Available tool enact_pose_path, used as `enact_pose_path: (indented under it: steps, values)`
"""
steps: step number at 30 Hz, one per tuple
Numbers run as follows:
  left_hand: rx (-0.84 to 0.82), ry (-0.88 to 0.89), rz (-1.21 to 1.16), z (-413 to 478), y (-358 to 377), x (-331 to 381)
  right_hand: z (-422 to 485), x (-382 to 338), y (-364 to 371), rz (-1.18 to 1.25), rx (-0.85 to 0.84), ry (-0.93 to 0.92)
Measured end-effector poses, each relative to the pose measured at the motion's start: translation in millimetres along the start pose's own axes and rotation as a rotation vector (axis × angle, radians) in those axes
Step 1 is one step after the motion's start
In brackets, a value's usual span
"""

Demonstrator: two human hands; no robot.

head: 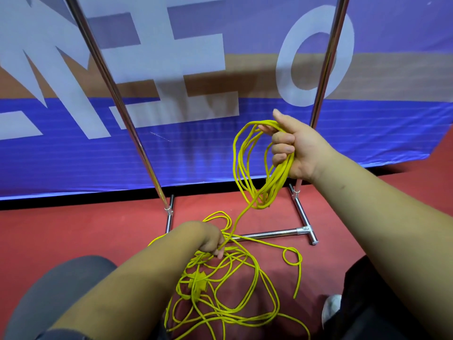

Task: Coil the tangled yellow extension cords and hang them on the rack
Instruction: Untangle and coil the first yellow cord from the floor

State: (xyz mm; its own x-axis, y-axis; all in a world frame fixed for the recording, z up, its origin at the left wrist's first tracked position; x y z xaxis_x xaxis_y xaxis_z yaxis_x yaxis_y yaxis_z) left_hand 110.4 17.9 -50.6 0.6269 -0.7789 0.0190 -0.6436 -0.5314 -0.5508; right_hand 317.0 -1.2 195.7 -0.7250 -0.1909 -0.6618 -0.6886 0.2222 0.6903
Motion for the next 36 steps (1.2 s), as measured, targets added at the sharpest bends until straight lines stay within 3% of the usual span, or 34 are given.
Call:
enact_pose_path:
  steps: [4,11,19,27,32,36]
  values:
    - [0.030,0.006,-0.019,-1,-4,-5,3,0,-10,-0.057,0.073,-0.015]
    - [0.316,-0.188,-0.027,-18,-40,-52,2,7,-12,-0.059,0.021,0.081]
    - [0.616,-0.266,-0.368,-38,-84,-75,12,18,-14,-0.132,0.016,0.087]
    - [0.872,-0.137,-0.722,-73,-131,-76,16,26,-20,-0.195,0.075,0.131]
    - [1.126,0.049,-0.981,-124,-166,-74,19,22,-23,-0.234,0.090,0.081]
    - [1.161,0.237,-1.255,-155,-180,-72,23,21,-29,-0.243,0.126,0.065]
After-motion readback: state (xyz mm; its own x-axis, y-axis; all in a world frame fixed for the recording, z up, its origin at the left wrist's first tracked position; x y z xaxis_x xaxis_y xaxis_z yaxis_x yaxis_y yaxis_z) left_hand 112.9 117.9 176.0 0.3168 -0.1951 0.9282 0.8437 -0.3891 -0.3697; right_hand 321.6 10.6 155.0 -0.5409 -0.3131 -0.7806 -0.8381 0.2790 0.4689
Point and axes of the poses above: each hand's wrist, its own z-axis towards the middle knuckle, its own y-axis out of the palm, x = y × z, the point moved 9 cm from there along z, towards the middle knuckle, and after that the axes turned 10 degrees about z, right-handed, at the moved point
